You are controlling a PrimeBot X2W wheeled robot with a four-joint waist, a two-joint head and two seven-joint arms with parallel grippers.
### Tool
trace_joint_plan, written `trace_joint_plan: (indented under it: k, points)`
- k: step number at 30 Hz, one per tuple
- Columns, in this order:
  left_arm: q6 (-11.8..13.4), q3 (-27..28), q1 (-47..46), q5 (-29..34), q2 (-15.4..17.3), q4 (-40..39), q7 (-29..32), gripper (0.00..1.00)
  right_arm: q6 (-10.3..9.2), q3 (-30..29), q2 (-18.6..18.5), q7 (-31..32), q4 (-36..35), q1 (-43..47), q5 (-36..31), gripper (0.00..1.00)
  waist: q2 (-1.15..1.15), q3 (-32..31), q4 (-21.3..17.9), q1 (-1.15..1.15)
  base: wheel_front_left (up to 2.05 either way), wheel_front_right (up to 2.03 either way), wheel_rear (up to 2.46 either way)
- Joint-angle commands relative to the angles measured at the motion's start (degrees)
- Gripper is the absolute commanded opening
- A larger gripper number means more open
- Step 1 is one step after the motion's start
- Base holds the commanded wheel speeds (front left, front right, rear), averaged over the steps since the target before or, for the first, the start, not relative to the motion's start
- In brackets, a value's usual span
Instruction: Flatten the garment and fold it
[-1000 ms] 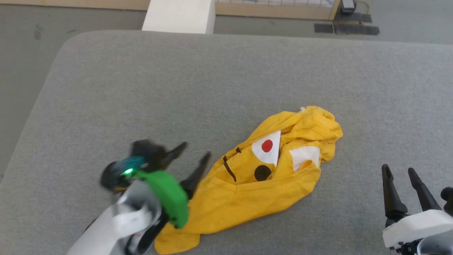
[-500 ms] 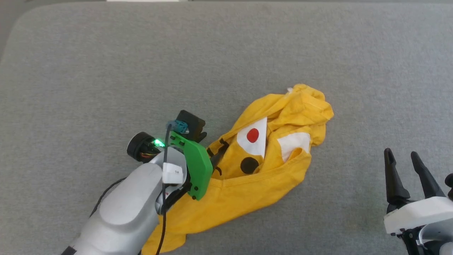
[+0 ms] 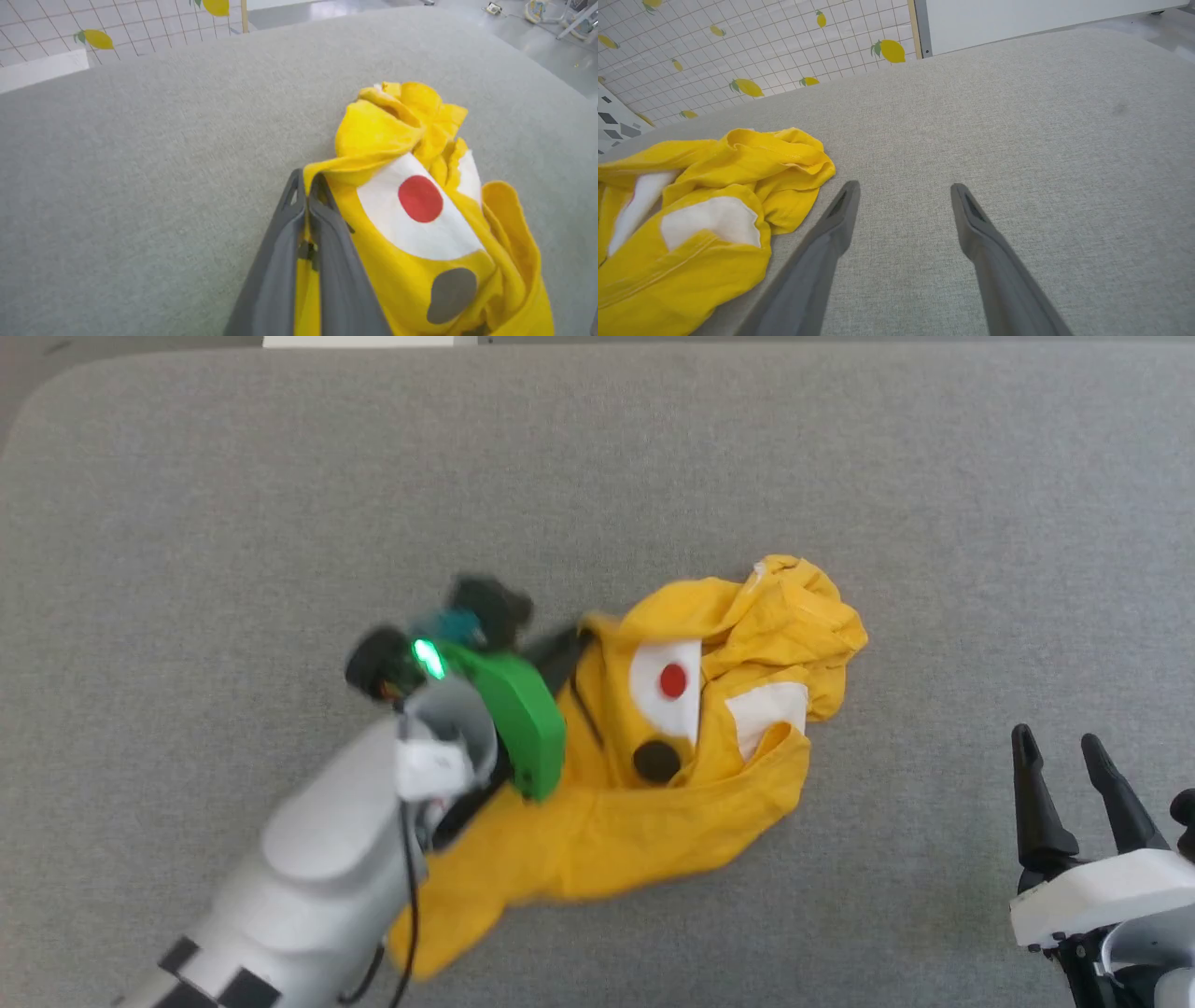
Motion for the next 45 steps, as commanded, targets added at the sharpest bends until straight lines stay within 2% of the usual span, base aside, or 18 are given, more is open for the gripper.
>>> trace_joint_plan:
  k: [1,6,8,11,14,16,17,18,22,26,29,34,38,41,45]
  points:
    - [-0.22,2.13,-2.24,-2.03,0.19,-1.58,-1.47,0.00,-0.08,-0.04,0.03,-0.45,0.18,-0.25,0.43,1.00,0.00,-1.50,0.36,0.00,0.00,0.00,0.00]
    - [0.89,10.15,-2.85,-8.91,2.91,-6.83,-2.92,0.00,-0.08,0.24,0.03,-0.65,0.37,0.23,1.17,1.00,0.00,-2.12,-0.14,0.00,0.00,0.00,0.00]
    - [2.78,13.50,-1.46,-11.38,4.77,-8.63,-3.03,0.00,-0.08,0.27,0.03,-0.90,0.57,0.42,1.52,1.00,0.00,-1.84,-0.52,0.00,0.00,0.00,0.00]
    - [7.25,18.52,2.71,-14.28,7.95,-9.40,-3.66,0.00,-0.08,0.37,0.03,-1.46,1.04,0.44,2.03,1.00,0.00,-0.97,-1.20,0.00,0.00,0.00,0.00]
    - [11.72,20.54,7.62,-13.75,11.09,-8.22,-4.27,0.00,-0.08,0.47,0.03,-2.01,1.55,0.25,2.37,1.00,0.00,-0.11,-1.68,0.00,0.00,0.00,0.00]
    - [13.45,20.45,10.99,-13.35,12.03,-7.47,-4.37,0.00,-0.08,0.53,0.03,-2.34,1.93,0.10,2.47,1.00,0.00,0.29,-1.80,0.00,0.00,0.00,0.00]
    - [13.98,20.54,12.52,-13.71,11.87,-7.35,-4.57,0.11,-0.08,0.54,0.03,-2.48,2.09,0.03,2.49,1.00,0.00,0.48,-1.78,0.00,0.00,0.00,0.00]
    - [14.36,20.91,13.42,-14.14,11.49,-7.45,-5.17,1.00,-0.08,0.51,0.03,-2.57,2.19,-0.05,2.49,1.00,0.00,0.62,-1.72,0.00,0.00,0.00,0.00]
    - [14.81,21.22,14.89,-13.98,9.73,-8.55,-8.62,1.00,-0.08,0.17,0.03,-2.53,2.41,-0.29,1.98,1.00,0.00,0.55,-0.71,0.00,0.00,0.00,0.00]
    - [14.62,19.84,13.93,-10.15,9.31,-10.51,-13.10,1.00,-0.08,0.29,0.03,-2.02,2.29,-0.51,1.43,1.00,0.00,-0.82,0.09,0.00,0.00,0.00,0.00]
    - [15.91,19.19,14.29,-6.36,8.52,-14.76,-16.93,1.00,-0.08,0.22,0.03,-1.67,2.20,-0.18,1.21,1.00,0.00,-2.31,0.53,0.00,0.00,0.00,0.00]
    - [18.24,18.69,19.15,1.17,7.27,-23.79,-19.04,1.00,-0.08,0.22,0.03,-1.27,2.07,0.85,1.22,1.00,0.00,-4.09,1.12,0.00,0.00,0.00,0.00]
    - [20.35,22.28,26.76,9.39,3.54,-32.67,-19.18,1.00,-0.08,0.68,0.03,-1.39,1.92,1.51,1.47,1.00,0.00,-4.87,1.15,0.00,0.00,0.00,0.00]
    - [20.36,24.96,33.33,13.77,0.40,-35.64,-19.19,1.00,-0.08,0.88,0.03,-1.65,1.93,1.93,1.55,1.00,0.00,-5.34,1.19,0.00,0.00,0.00,0.00]
    - [18.66,27.81,41.58,17.16,-3.85,-35.58,-19.20,1.00,-0.08,0.97,0.03,-2.06,2.24,2.98,1.69,1.00,0.00,-6.30,1.51,0.00,0.00,0.00,0.00]
